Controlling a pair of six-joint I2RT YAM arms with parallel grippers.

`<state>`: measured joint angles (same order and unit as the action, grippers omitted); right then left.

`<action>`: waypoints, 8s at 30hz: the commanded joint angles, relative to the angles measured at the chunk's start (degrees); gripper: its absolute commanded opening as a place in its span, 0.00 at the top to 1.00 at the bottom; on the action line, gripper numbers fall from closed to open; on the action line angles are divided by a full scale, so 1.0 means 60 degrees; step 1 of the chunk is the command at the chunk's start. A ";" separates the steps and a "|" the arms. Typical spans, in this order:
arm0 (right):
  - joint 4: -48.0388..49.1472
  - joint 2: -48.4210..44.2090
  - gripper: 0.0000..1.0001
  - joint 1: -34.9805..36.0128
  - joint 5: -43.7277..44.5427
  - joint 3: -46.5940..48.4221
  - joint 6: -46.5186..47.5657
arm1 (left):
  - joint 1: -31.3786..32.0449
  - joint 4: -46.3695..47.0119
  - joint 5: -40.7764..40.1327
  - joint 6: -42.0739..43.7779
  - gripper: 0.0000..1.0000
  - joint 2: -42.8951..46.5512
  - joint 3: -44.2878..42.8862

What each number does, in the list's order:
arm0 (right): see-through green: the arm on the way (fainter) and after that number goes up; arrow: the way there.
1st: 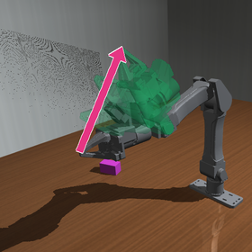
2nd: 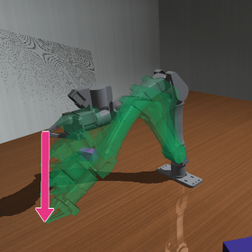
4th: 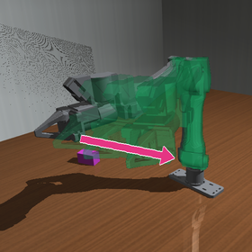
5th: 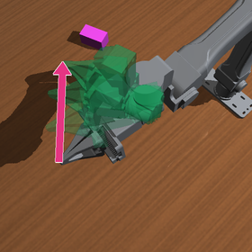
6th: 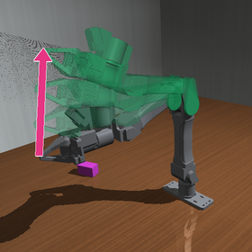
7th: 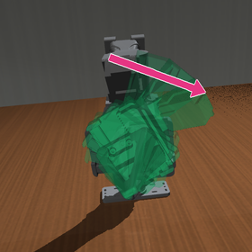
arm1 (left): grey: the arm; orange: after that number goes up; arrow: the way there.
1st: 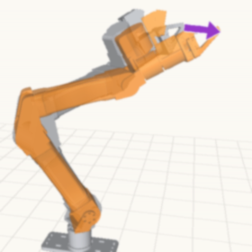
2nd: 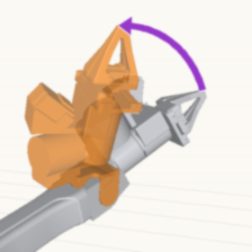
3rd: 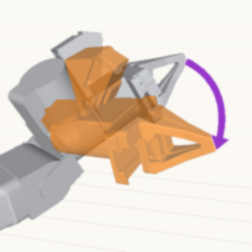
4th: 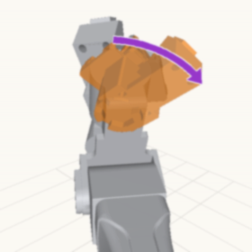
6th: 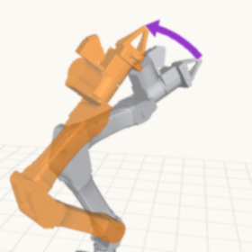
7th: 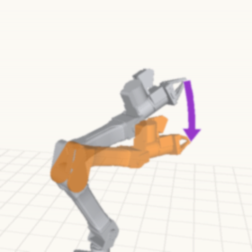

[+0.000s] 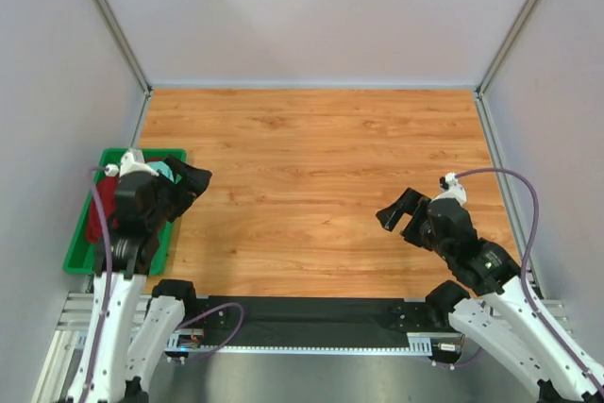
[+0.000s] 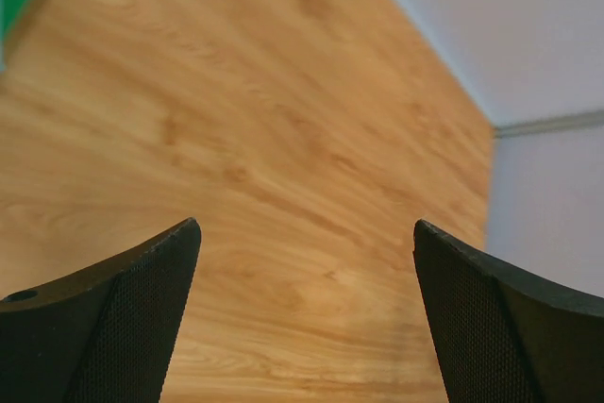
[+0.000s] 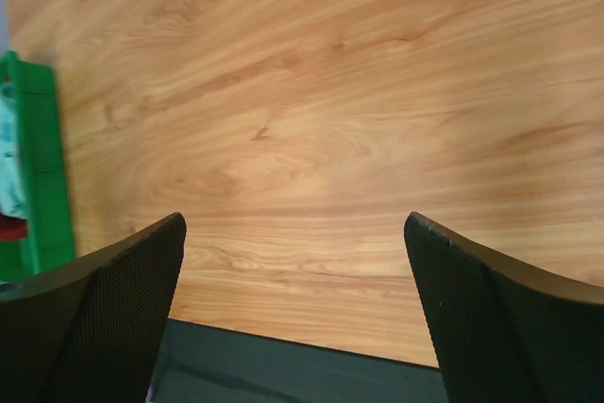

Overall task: Fold and stack the t-shirts
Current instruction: Grab the tshirt from the pile, then move the tshirt to the center of the board, then flatten the tshirt out

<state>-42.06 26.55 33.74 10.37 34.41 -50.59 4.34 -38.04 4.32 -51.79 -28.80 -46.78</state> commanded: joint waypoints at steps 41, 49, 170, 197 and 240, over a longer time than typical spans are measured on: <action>-0.1924 0.4716 0.06 -0.0613 -0.3017 0.3141 0.3935 | -0.5339 -0.2534 -0.4266 0.3097 1.00 -0.7275 -0.3422; -0.1633 0.5200 0.09 -0.0613 -0.3661 0.2703 0.2559 | -0.1507 -0.3955 -0.3736 0.1425 1.00 -0.4593 -0.5808; -0.1162 1.3214 0.91 0.4631 0.0703 0.7638 0.3759 | 0.2089 0.1845 0.3632 0.2992 0.66 -0.7125 0.1691; -0.1356 0.6991 0.81 0.3469 -0.4256 0.5031 0.1168 | 0.2732 -0.0795 0.1742 0.4735 1.00 -0.5362 -0.6282; 0.1869 1.8778 0.30 -0.0217 -0.5171 1.4522 0.6864 | 0.0699 0.0348 -0.0602 0.2406 0.37 -0.9189 -0.1504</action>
<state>-30.89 137.51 33.04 -19.73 117.89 -11.51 9.34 -39.75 0.80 -36.16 -83.09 -54.89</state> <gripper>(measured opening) 0.703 0.619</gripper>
